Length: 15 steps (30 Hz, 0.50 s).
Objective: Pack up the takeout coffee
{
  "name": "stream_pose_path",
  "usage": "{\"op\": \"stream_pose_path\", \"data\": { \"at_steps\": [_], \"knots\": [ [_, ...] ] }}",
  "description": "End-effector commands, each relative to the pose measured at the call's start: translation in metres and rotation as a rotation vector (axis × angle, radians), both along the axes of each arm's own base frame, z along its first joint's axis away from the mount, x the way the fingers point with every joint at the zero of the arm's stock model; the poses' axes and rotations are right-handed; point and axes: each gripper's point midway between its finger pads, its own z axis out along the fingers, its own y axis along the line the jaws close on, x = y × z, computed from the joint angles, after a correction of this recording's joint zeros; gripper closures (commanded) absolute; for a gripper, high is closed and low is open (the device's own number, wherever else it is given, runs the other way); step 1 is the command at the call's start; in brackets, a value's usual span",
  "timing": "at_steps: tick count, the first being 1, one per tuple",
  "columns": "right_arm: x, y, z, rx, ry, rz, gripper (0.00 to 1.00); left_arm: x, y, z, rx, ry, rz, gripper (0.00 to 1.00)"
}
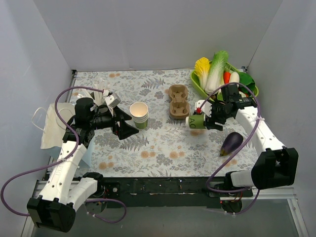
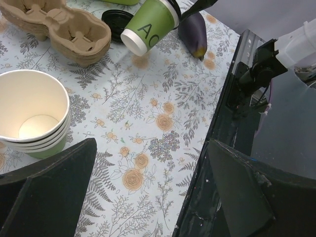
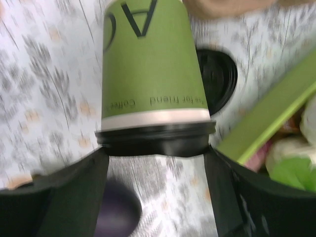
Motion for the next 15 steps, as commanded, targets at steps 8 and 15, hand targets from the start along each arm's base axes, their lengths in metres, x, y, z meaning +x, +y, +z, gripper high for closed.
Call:
{"op": "stream_pose_path", "data": {
  "at_steps": [8,15],
  "knots": [
    [-0.021,-0.101,0.006,-0.633,-0.043,0.133,0.39,-0.01,-0.004,0.01,-0.023,-0.048,-0.046,0.02],
    [-0.018,-0.129,0.013,-0.851,-0.003,0.143,0.4,-0.012,-0.005,0.006,-0.022,-0.039,-0.062,0.02]
  ]
}}
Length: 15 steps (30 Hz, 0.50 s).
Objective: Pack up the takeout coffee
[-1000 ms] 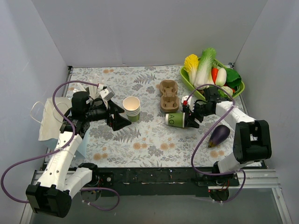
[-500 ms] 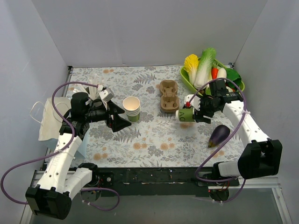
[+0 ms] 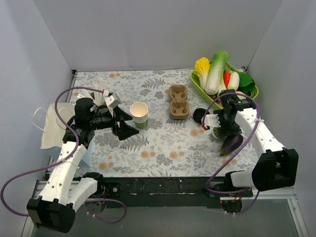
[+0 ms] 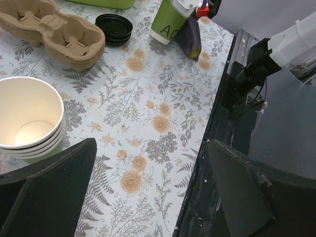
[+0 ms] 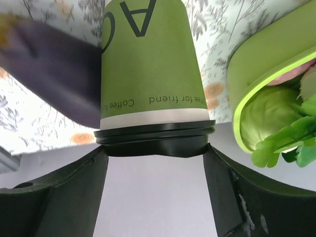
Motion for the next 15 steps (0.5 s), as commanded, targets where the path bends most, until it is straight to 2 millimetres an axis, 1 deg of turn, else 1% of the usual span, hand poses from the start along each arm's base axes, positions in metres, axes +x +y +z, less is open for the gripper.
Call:
{"op": "stream_pose_path", "data": {
  "at_steps": [1,4,6,9,13,15],
  "knots": [
    [0.004,-0.028,0.013,-0.24,0.021,0.038,0.41,-0.008,-0.002,0.002,-0.007,-0.024,-0.032,0.02],
    [0.007,-0.031,0.011,-0.32,0.032,0.047,0.42,-0.01,-0.002,-0.001,-0.003,-0.025,-0.036,0.02],
    [0.012,-0.027,0.011,-0.356,0.02,0.059,0.42,-0.011,-0.002,-0.003,0.002,-0.023,-0.036,0.02],
    [0.019,-0.021,0.007,-0.391,0.021,0.074,0.41,-0.011,-0.002,-0.005,0.005,-0.024,-0.038,0.02],
    [0.024,-0.015,0.002,-0.413,0.01,0.072,0.38,-0.012,-0.002,-0.005,0.005,-0.024,-0.041,0.02],
    [0.027,-0.01,0.001,-0.412,-0.002,0.079,0.32,-0.012,-0.002,-0.005,0.005,-0.025,-0.041,0.02]
  ]
}}
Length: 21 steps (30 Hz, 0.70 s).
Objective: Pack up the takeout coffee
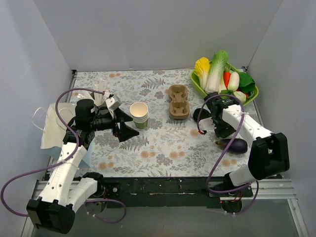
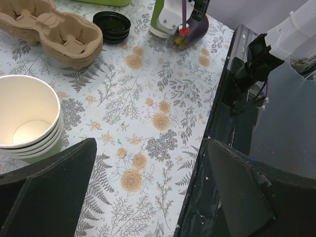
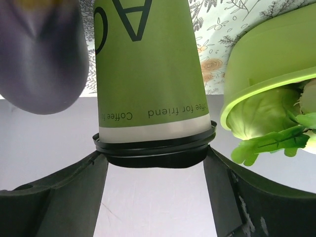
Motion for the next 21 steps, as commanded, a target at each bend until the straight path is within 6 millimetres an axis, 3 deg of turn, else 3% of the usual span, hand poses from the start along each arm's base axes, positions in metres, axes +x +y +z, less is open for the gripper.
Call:
{"op": "stream_pose_path", "data": {
  "at_steps": [1,5,21],
  "knots": [
    [0.014,0.006,0.006,-0.038,-0.052,0.023,0.31,-0.008,-0.001,0.0,0.0,-0.017,-0.028,0.02],
    [0.015,0.014,0.009,-0.016,-0.065,0.036,0.09,-0.008,-0.001,0.0,0.005,-0.021,-0.029,0.02],
    [0.019,0.038,0.026,0.025,-0.132,0.113,0.02,-0.011,-0.002,0.001,-0.005,-0.019,-0.043,0.02]
  ]
}}
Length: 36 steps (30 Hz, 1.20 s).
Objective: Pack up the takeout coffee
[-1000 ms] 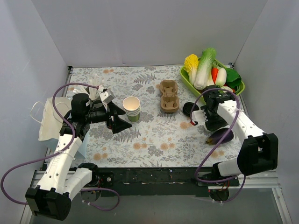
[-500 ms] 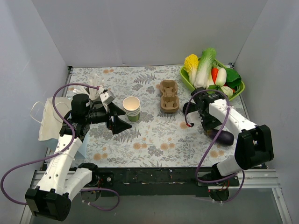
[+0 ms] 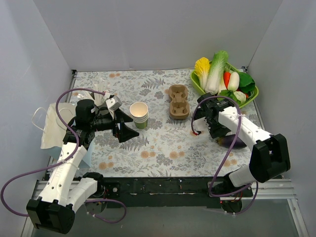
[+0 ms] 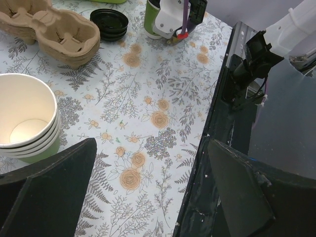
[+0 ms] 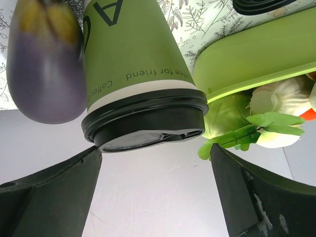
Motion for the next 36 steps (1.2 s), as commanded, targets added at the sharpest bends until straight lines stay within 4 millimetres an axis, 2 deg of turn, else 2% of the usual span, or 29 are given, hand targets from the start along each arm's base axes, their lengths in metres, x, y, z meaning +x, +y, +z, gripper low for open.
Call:
{"op": "stream_pose_path", "data": {
  "at_steps": [1,13,17,18,19,20,21,22,23,24,25,26,28,29,30,31,32,34,36],
  "knots": [
    [0.009,0.004,0.024,0.011,-0.07,0.017,0.02,-0.009,-0.001,0.002,-0.011,-0.016,-0.03,0.02],
    [-0.006,0.008,0.029,0.075,-0.042,0.025,0.02,-0.008,-0.002,0.004,-0.014,-0.017,-0.034,0.02],
    [-0.01,0.032,0.046,0.236,-0.027,0.048,0.02,-0.009,-0.002,0.006,-0.02,-0.006,-0.03,0.02],
    [-0.008,0.051,0.058,0.35,-0.033,0.051,0.02,-0.009,-0.002,0.007,-0.021,-0.006,-0.026,0.02],
    [-0.009,0.06,0.064,0.409,-0.024,0.042,0.02,-0.009,-0.001,0.007,-0.02,-0.007,-0.018,0.02],
    [-0.014,0.079,0.066,0.516,0.018,0.041,0.02,-0.009,-0.001,0.009,-0.02,-0.009,-0.013,0.02],
    [-0.003,0.097,0.085,0.606,-0.011,0.032,0.02,-0.008,0.0,0.011,-0.017,-0.009,-0.004,0.02],
    [-0.003,0.111,0.091,0.715,-0.007,-0.057,0.02,-0.007,0.0,0.013,-0.014,-0.01,0.006,0.02],
    [0.003,0.134,0.102,0.836,0.001,-0.067,0.02,-0.001,0.003,0.013,0.0,-0.009,0.045,0.02],
    [0.018,0.15,0.113,0.919,-0.023,-0.113,0.02,0.003,0.004,0.021,0.002,-0.022,0.068,0.02],
    [0.025,0.161,0.12,1.027,-0.039,-0.26,0.02,0.006,0.007,0.023,0.01,-0.028,0.094,0.02],
    [0.029,0.179,0.125,1.13,-0.008,-0.297,0.02,0.015,0.011,0.026,0.027,-0.041,0.151,0.02],
    [0.056,0.202,0.131,1.251,-0.029,-0.374,0.02,0.023,0.017,0.04,0.034,-0.066,0.219,0.02],
    [0.063,0.208,0.129,1.31,-0.027,-0.517,0.03,0.026,0.02,0.042,0.041,-0.067,0.244,0.02],
    [0.08,0.217,0.121,1.336,-0.038,-0.544,0.06,0.032,0.025,0.044,0.057,-0.071,0.292,0.02],
    [0.09,0.219,0.119,1.346,-0.058,-0.581,0.14,0.033,0.028,0.052,0.057,-0.085,0.31,0.02],
    [0.106,0.217,0.102,1.315,-0.087,-0.659,0.19,0.035,0.031,0.052,0.068,-0.074,0.337,0.02],
    [0.123,0.214,0.09,1.305,-0.093,-0.722,0.29,0.04,0.038,0.054,0.088,-0.078,0.392,0.02],
    [0.142,0.219,0.078,1.321,-0.072,-0.791,0.31,0.04,0.045,0.055,0.122,-0.09,0.42,0.02]
  ]
}}
